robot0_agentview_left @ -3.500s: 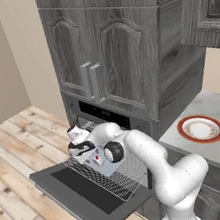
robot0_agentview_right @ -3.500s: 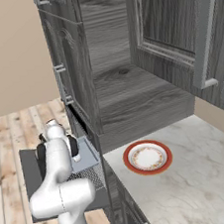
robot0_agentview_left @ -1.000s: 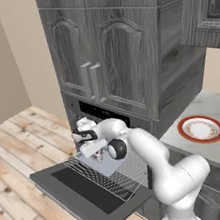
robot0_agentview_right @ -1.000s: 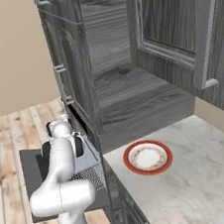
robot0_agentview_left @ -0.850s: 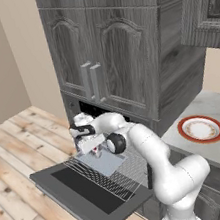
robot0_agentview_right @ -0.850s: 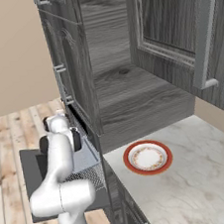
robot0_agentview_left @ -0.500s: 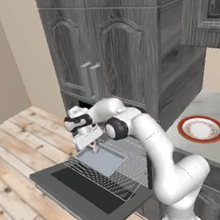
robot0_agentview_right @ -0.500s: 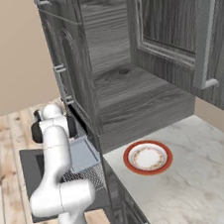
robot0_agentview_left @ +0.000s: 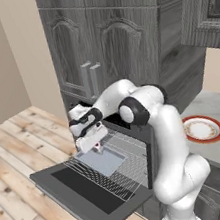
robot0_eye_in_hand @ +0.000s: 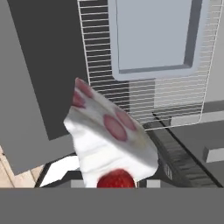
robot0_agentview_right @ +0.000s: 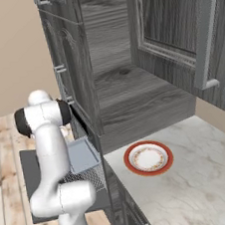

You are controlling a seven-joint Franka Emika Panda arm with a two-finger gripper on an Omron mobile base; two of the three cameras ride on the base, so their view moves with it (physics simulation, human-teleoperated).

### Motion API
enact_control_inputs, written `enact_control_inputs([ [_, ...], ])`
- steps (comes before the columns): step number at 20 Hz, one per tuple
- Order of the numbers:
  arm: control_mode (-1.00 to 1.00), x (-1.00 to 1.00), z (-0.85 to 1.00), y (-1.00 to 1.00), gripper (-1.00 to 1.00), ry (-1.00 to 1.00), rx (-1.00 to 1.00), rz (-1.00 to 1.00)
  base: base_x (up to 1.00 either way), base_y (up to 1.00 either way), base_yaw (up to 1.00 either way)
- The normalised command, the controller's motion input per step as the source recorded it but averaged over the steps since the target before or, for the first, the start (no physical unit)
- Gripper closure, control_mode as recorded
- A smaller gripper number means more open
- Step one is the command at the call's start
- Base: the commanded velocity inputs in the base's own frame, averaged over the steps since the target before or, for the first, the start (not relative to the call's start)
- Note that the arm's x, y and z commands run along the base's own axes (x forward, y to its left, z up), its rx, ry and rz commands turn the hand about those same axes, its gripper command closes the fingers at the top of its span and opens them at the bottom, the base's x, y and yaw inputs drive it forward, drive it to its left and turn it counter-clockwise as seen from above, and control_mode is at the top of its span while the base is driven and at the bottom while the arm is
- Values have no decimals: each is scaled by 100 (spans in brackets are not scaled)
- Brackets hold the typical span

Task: Take the baked cake out of the oven and place it on the plate for cooling. Then close the oven door.

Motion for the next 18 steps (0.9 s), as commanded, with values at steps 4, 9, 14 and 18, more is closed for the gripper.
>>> enact_control_inputs([
  [4,-100,-95,54,-52,100,-24,2,0,0,0,0],
  [9,-100,-84,55,-65,100,-22,3,-1,0,0,0],
  [14,-100,-75,53,-73,100,-17,2,-4,0,0,0],
  [18,-100,-49,51,-67,100,-5,2,-7,0,0,0],
])
